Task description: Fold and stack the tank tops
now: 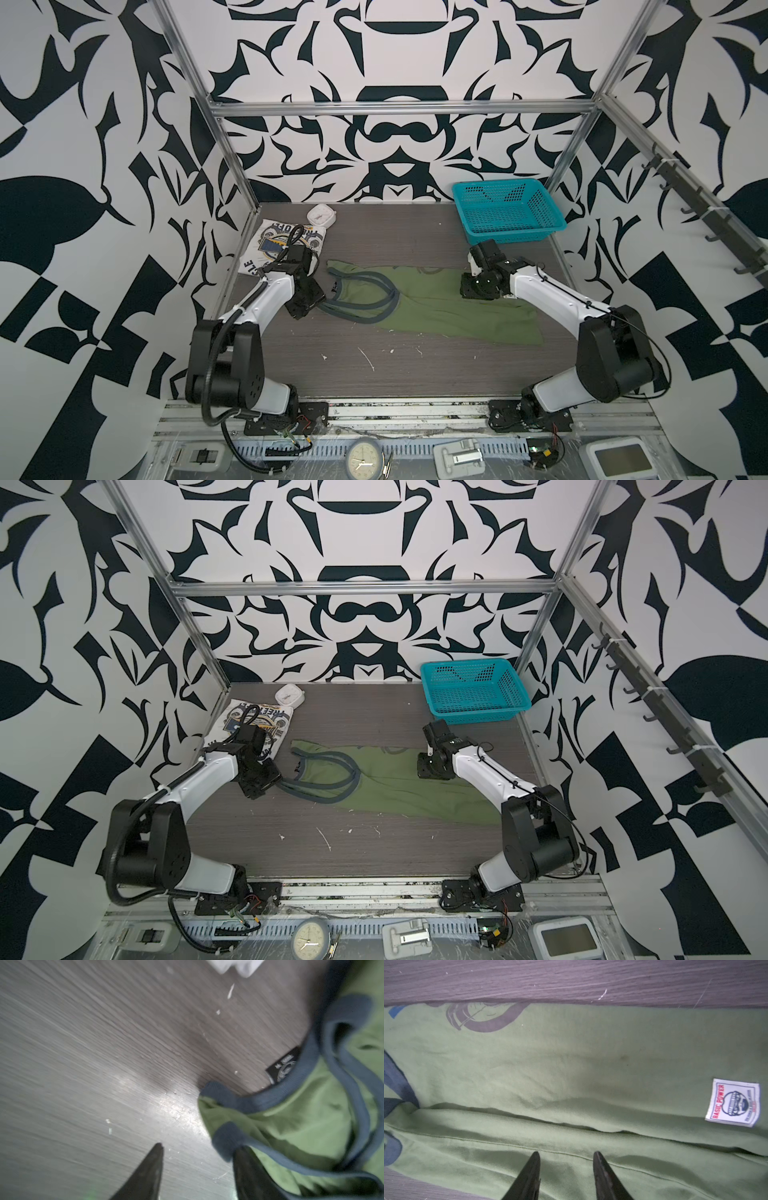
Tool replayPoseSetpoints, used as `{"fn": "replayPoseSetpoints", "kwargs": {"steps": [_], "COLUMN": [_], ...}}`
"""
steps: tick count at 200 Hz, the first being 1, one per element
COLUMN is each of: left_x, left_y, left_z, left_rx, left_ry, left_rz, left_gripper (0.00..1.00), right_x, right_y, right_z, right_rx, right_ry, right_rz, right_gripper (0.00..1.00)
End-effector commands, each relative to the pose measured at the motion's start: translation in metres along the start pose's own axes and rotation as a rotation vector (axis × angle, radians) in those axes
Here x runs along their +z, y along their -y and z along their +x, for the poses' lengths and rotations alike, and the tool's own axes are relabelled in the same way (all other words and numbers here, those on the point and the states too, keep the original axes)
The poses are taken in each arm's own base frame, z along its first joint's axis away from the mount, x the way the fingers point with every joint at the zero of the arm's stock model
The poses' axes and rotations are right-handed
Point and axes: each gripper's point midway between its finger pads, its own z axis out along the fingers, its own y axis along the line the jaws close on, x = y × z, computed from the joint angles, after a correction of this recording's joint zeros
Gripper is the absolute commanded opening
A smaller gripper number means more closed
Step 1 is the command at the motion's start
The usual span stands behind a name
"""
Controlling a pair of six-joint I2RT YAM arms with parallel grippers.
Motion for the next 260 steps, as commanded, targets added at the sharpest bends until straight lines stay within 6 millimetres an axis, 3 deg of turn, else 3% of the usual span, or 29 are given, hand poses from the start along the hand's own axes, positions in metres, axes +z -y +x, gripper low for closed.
{"fn": "replayPoseSetpoints", "kwargs": {"steps": [1, 35, 70, 128, 171, 197, 210, 228, 255, 260], "left_x": [0.013, 0.023, 0.025, -0.002, -0.012, -0.027, -0.038, -0.047, -0.037, -0.027], "left_y": [0.003, -0.011, -0.016, 0.025, 0.03, 0.012, 0.006, 0.015, 0.041, 0.044], "left_z": [-0.002, -0.014, -0.016, -0.015, -0.005, -0.004, 0.001, 0.017, 0.035, 0.037], "left_rx": [-0.01, -0.08, -0.107, -0.075, -0.056, -0.068, -0.074, -0.074, -0.033, -0.022], "left_ry": [-0.043, -0.047, -0.058, -0.057, -0.075, 0.024, 0.09, 0.146, 0.132, 0.108], "left_rz": [0.003, -0.031, -0.012, 0.23, 0.28, 0.189, 0.139, 0.158, 0.192, 0.162], "left_gripper": [0.5, 0.48, 0.59, 0.7, 0.75, 0.75, 0.74, 0.62, 0.53, 0.51], "right_x": [-0.015, -0.015, -0.012, -0.009, -0.005, -0.007, -0.007, -0.006, 0.006, 0.009], "right_y": [-0.005, -0.001, 0.004, 0.003, 0.007, 0.007, 0.005, -0.002, -0.007, -0.007], "right_z": [-0.011, -0.007, -0.003, -0.006, -0.004, -0.007, -0.01, -0.02, -0.035, -0.037], "right_rx": [-0.002, 0.0, -0.009, -0.005, 0.0, -0.003, -0.002, -0.007, 0.005, 0.006], "right_ry": [0.048, 0.044, 0.036, 0.03, 0.015, 0.023, 0.028, 0.033, 0.01, 0.001], "right_rz": [-0.015, -0.003, 0.019, 0.025, 0.047, 0.049, 0.047, 0.027, 0.041, 0.053], "right_gripper": [0.44, 0.45, 0.45, 0.45, 0.45, 0.45, 0.45, 0.44, 0.44, 0.44]}}
